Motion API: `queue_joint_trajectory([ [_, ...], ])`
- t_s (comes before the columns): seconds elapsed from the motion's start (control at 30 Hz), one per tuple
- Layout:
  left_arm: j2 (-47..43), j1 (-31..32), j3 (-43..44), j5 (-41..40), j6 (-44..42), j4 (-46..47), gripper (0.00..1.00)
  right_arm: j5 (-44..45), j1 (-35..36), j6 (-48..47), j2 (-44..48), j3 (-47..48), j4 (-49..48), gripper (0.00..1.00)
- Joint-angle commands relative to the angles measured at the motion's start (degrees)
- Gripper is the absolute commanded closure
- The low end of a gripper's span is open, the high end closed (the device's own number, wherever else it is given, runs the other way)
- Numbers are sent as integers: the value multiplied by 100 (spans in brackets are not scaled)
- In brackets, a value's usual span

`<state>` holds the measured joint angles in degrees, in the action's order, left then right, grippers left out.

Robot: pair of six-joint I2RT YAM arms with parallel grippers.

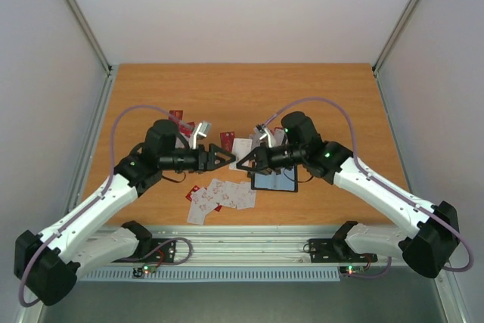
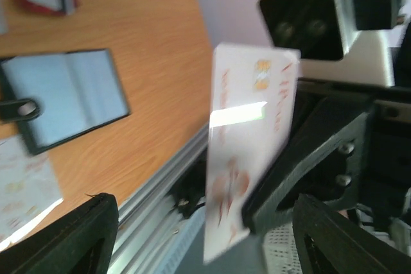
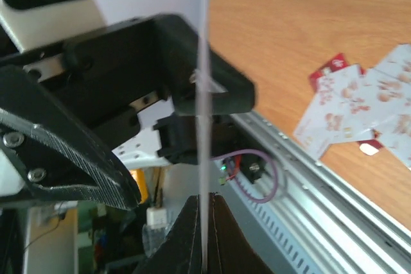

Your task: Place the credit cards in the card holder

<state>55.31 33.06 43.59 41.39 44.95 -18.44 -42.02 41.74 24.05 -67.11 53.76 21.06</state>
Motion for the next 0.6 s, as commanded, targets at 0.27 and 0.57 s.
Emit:
queue_joint_trajectory([
  [0.27,509,-97,472,769,1760,3238,49,-1324,-140,-506,-235,1248,438,99],
  [0.57,288,-120,479,567,1882,3403,79,-1808,-495,-380,-150,1319,219,99],
])
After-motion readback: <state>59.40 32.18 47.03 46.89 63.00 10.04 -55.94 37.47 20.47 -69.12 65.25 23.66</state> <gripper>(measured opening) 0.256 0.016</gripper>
